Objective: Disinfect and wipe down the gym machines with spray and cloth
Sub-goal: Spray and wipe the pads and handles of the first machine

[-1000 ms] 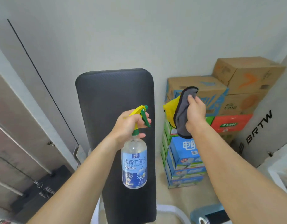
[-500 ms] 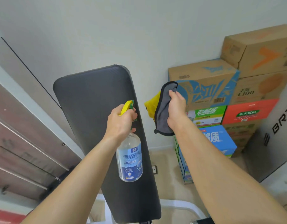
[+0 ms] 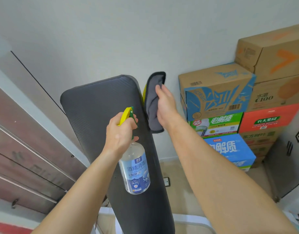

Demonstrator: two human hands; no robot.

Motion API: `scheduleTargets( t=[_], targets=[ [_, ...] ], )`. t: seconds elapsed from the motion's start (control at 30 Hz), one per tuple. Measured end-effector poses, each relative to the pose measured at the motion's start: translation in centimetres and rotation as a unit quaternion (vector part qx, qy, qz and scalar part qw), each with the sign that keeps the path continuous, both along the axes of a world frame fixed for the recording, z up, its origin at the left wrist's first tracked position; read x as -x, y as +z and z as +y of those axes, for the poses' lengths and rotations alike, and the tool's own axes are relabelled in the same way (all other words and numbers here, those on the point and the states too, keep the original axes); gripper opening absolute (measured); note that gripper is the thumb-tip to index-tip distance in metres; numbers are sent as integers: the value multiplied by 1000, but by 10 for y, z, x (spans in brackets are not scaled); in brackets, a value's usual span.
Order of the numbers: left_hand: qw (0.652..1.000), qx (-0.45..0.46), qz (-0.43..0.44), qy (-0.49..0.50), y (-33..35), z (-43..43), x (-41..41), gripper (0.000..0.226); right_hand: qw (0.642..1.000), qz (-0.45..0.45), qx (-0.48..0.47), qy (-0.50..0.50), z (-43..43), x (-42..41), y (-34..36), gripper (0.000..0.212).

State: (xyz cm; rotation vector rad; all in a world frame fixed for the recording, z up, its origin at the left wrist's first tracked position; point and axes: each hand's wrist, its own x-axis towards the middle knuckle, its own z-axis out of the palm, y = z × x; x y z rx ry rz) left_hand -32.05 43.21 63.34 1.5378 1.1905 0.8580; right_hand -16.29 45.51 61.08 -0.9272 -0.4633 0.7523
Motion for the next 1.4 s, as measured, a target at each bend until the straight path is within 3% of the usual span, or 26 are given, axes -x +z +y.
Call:
scheduleTargets(
  t=[0.1,0.2,0.37,0.47,0.57,0.67,0.77,0.9,1.0,1.13,1.27,1.4],
  targets=[
    [1000,5,-23,13,9,5,10,25,989,-144,24,29,12,18,16,43],
    [1000,0,-23,15,13,10,17,25,949,-295,109,13,6,40,-18,41],
    [1000,7,-16,8,5,14,21,24,950,-241,196,26,-24,67,-105,39],
    [1000,19,-23,8,1,11,22,25,949,-234,210,24,-26,67,-104,40],
    [999,29,-33,9,4,11,22,25,933,-320,162,-11,-4,56,-53,38],
    [999,27,-42,0,10,15,25,25,881,-457,111,-46,19,43,6,51],
    [999,24,-43,-6,10,19,30,25,835,-532,111,-88,27,42,5,55],
    [999,29,-40,-3,-2,21,40,26,812,-542,172,-132,7,70,-73,55],
    [999,38,-32,-17,-13,20,47,27,813,-522,232,-111,-15,85,-124,45],
    [997,57,-19,-46,-31,14,58,27,797,-524,289,-79,-44,102,-166,54],
    [994,73,-8,-77,-47,11,74,27,807,-514,283,-57,-53,105,-158,55],
    [992,78,-2,-102,-47,17,91,29,811,-539,218,-64,-26,83,-92,54]
  ],
)
